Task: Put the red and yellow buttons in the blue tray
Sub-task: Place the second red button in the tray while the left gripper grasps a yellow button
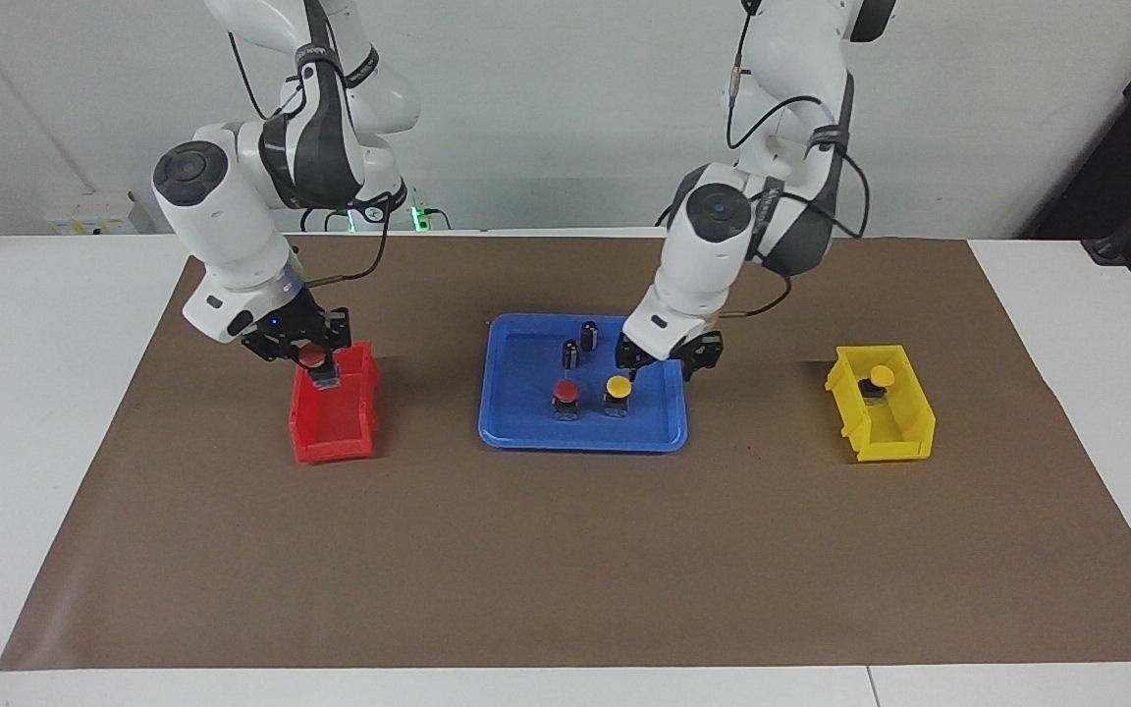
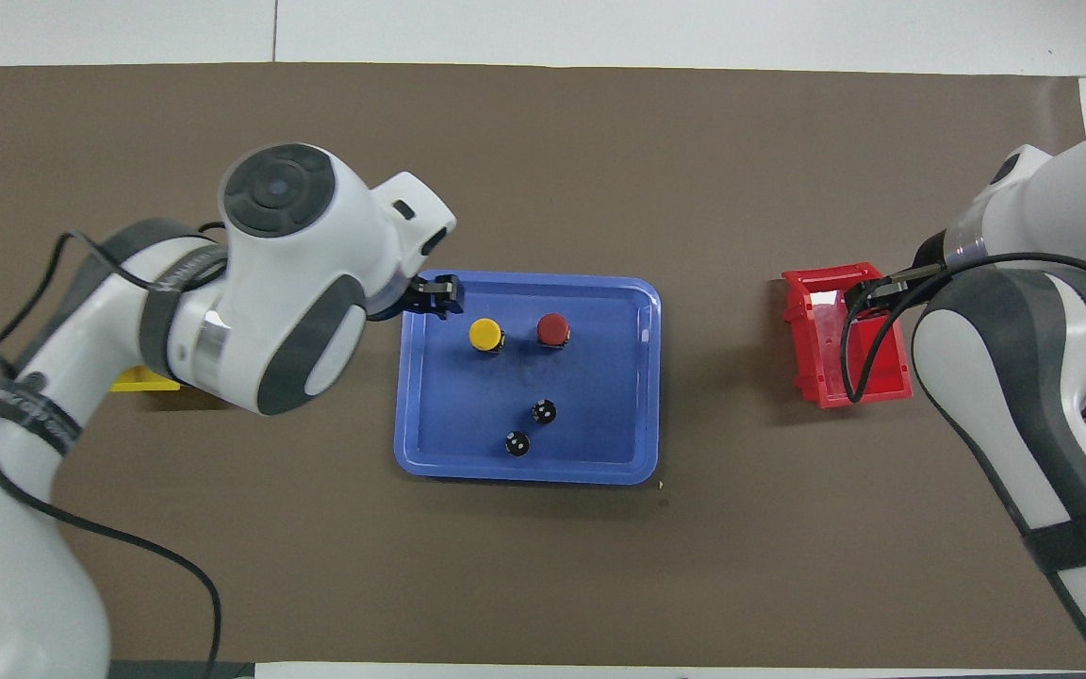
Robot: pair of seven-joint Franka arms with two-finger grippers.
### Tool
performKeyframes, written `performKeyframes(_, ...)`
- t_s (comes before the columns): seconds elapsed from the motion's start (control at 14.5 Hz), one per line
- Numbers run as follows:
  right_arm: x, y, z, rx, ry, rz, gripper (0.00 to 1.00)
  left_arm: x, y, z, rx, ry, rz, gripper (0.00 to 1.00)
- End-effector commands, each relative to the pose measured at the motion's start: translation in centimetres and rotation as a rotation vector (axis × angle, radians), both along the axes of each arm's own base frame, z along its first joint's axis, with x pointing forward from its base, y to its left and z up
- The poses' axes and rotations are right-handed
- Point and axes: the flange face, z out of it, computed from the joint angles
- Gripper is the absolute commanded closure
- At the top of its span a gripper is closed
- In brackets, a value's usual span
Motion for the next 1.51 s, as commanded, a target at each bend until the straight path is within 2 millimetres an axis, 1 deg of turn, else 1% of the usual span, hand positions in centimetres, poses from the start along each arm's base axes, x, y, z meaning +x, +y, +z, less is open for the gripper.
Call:
performKeyframes(0.0,2.4,6.0,-0.2,0.021,-0.013,-0.064,0.72,2.5,10.0,0.7,0.001,0.017,0.023,0.08)
performKeyframes(0.07,2.4,8.6,-0.6,0.034,-0.061,-0.102,0.72,3.3,13.1,0.5,-0.002,0.014,0.025,0.08)
performKeyframes(0.14,1.8,12.3,-1.6,0.044,-0.085,-0.130,0.72,4.0,16.6,0.5,-0.008,0.008,0.007,0.08)
performKeyframes(0.21,1.4,15.8,-3.0,0.046,-0.082,-0.159,0.72,4.1,19.4,-0.2,-0.011,0.019,-0.016,0.08)
performKeyframes(0.28,1.0,17.8,-4.0,0.045,-0.076,-0.175,0.72,3.7,21.9,-0.6,-0.013,0.020,-0.015,0.08)
performKeyframes(0.34,1.0,19.0,-5.0,0.046,-0.079,-0.184,0.72,3.5,24.2,-1.3,-0.015,0.002,-0.003,0.09)
performKeyframes(0.41,1.1,19.5,-5.9,0.052,-0.088,-0.189,0.72,2.8,25.3,-2.1,-0.016,-0.009,-0.017,0.10)
performKeyframes(0.48,1.1,20.5,-7.1,0.054,-0.088,-0.182,0.72,1.7,25.8,-2.9,-0.017,-0.004,-0.041,0.13)
performKeyframes(0.55,0.8,22.0,-8.1,0.052,-0.088,-0.182,0.72,1.3,27.1,-3.3,-0.017,-0.001,-0.046,0.17)
performKeyframes(0.69,0.0,21.9,-9.7,0.042,-0.076,-0.184,0.71,0.9,27.4,-3.4,-0.021,0.004,-0.101,0.20)
performKeyframes(0.76,-0.4,21.8,-10.3,0.040,-0.073,-0.186,0.71,0.6,27.6,-3.6,-0.022,0.009,-0.100,0.21)
performKeyframes(0.83,-1.0,22.0,-11.3,0.038,-0.069,-0.179,0.71,0.3,28.1,-4.0,-0.022,0.012,-0.090,0.23)
performKeyframes(0.89,-1.6,22.6,-12.1,0.038,-0.069,-0.167,0.71,0.0,28.3,-4.0,-0.022,0.010,-0.084,0.23)
performKeyframes(0.96,-1.8,22.7,-13.0,0.040,-0.071,-0.163,0.71,-0.3,28.4,-4.4,-0.022,0.012,-0.079,0.24)
performKeyframes(1.03,-1.8,22.8,-13.4,0.045,-0.081,-0.162,0.71,-0.5,28.4,-4.5,-0.020,0.001,-0.076,0.25)
performKeyframes(1.1,-1.9,22.8,-13.5,0.043,-0.077,-0.162,0.71,-0.8,28.7,-5.0,-0.020,-0.003,-0.064,0.26)
performKeyframes(1.24,-2.2,22.6,-13.9,0.038,-0.070,-0.163,0.69,-0.9,29.1,-5.2,-0.018,-0.012,-0.042,0.26)
performKeyframes(1.31,-2.6,23.0,-14.3,0.036,-0.064,-0.158,0.67,-0.9,29.1,-5.2,-0.016,-0.012,-0.018,0.26)
performKeyframes(1.38,-2.6,23.0,-14.3,0.035,-0.064,-0.156,0.65,-0.8,29.1,-5.2,-0.014,-0.018,0.003,0.27)
performKeyframes(1.45,-2.7,23.0,-14.4,0.035,-0.062,-0.157,0.60,-1.0,29.1,-5.2,-0.013,-0.026,0.009,0.27)
